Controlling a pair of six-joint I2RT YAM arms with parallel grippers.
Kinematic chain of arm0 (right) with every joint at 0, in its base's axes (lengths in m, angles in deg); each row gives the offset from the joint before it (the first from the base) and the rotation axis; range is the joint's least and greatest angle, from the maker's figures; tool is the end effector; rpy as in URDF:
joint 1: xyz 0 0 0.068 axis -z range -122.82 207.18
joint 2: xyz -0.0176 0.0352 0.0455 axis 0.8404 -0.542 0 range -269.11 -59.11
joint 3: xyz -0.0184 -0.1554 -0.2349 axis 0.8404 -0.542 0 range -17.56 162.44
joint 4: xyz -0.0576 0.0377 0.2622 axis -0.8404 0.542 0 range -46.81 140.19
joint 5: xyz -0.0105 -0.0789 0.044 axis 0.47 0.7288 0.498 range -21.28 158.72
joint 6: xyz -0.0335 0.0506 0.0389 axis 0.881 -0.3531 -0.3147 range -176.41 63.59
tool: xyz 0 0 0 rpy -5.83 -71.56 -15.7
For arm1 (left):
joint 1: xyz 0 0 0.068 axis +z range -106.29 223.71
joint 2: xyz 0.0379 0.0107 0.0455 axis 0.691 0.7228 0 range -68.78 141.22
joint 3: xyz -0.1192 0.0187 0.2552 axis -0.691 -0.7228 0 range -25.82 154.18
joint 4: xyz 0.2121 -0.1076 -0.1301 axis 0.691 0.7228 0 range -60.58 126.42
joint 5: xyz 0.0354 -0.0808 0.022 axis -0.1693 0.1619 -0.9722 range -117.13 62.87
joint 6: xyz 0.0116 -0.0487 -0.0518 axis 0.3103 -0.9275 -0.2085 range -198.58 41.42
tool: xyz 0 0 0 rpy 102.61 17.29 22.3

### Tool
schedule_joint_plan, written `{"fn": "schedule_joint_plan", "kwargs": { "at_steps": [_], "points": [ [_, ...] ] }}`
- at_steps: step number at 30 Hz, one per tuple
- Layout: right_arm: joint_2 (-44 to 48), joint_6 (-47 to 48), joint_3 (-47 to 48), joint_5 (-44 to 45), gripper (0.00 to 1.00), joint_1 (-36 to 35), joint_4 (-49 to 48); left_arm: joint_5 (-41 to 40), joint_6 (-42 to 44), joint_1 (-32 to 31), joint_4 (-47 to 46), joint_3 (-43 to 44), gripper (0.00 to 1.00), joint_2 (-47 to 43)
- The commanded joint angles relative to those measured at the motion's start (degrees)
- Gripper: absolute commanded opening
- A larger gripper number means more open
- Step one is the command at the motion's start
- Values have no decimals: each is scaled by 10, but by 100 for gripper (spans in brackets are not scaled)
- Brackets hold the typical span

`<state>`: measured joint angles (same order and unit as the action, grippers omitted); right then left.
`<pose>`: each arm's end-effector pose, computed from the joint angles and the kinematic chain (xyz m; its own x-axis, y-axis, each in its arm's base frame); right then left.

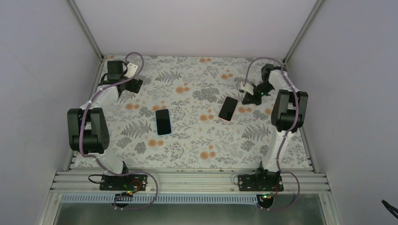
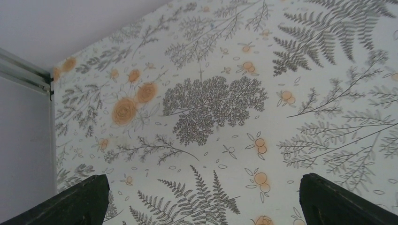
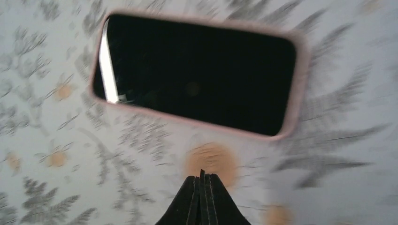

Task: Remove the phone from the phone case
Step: Adjust the phone at the center of the board.

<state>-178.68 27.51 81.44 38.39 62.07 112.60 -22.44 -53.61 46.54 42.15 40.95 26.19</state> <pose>0.4164 -0.0053 0.1926 -0.1784 -0.8461 -0.5022 -0.9830 0.1758 0.0530 0.3975 0.0147 0.2310 -0.5880 0.3922 -0.7075 0.2876 0.9188 0.2704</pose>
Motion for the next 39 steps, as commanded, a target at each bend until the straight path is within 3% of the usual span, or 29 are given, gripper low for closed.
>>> {"fn": "schedule_joint_plan", "kwargs": {
  "at_steps": [1,9,14,26,32,36,39],
  "points": [
    [10,20,-67,58,4,-5,43,-32,6,-1,37,35,100,20],
    [23,11,-114,11,3,-25,37,-4,11,-2,61,75,100,37],
    [27,-41,-175,10,3,-52,-33,10,33,-2,11,37,100,13],
    [16,-113,-205,20,4,-101,-86,24,53,5,-1,-50,100,-96],
    [-7,-129,-173,-6,4,-157,-113,27,60,24,-5,-82,100,-141],
    [-17,-175,-142,-15,4,-193,-189,33,52,36,-3,-87,100,-154],
    [-27,-195,-94,-27,4,-195,-180,31,44,38,-4,-91,100,-156]
  ]
}}
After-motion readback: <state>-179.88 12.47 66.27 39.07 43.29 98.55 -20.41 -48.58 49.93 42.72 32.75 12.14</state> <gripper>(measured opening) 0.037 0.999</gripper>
